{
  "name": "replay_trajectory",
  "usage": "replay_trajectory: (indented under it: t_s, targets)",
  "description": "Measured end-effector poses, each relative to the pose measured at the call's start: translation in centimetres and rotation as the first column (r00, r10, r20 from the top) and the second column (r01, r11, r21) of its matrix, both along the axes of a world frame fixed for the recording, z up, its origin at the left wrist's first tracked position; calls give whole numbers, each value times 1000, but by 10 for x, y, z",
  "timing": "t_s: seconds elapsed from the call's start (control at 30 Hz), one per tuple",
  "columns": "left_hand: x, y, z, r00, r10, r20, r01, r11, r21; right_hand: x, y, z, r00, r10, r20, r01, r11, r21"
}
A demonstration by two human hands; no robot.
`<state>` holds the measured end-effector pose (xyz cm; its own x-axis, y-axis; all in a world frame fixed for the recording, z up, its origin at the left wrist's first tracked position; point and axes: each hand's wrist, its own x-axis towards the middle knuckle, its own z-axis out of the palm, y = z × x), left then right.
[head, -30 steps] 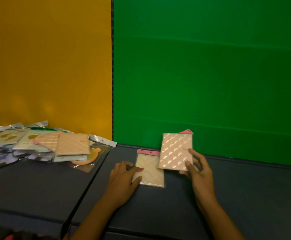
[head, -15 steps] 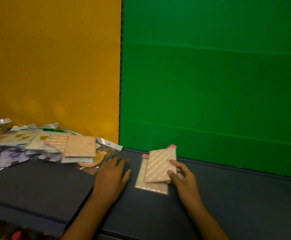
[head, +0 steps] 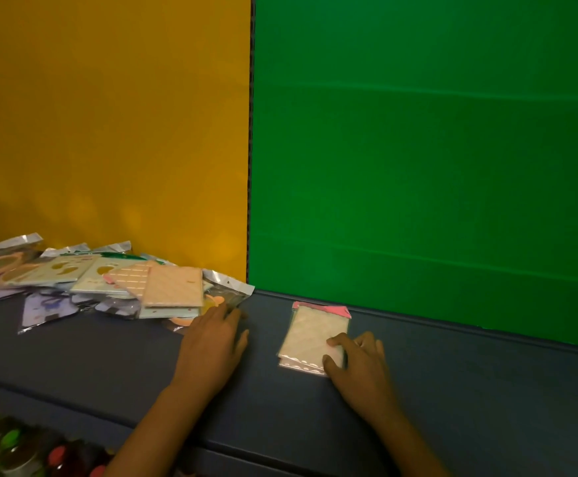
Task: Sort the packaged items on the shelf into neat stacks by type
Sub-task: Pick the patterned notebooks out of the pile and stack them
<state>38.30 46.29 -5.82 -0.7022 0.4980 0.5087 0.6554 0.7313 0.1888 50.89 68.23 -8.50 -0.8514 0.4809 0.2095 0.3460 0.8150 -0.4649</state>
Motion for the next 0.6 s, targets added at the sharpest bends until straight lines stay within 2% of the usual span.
replay_trajectory:
  t_s: [0.2, 0.47, 0.6]
  targets:
    - [1, -17, 8, 999, 31, 12, -30, 997, -71, 0, -1, 14, 998, 42, 43, -48, 987, 153]
    - [-16, -68, 25, 1000, 30, -7, -30, 999, -25, -21, -47, 51, 996, 82, 18, -83, 938, 335]
    - [-27, -116, 35, 999, 16, -33, -16, 1000, 1, -37, -89, 64, 996, 89, 1, -83, 927, 367]
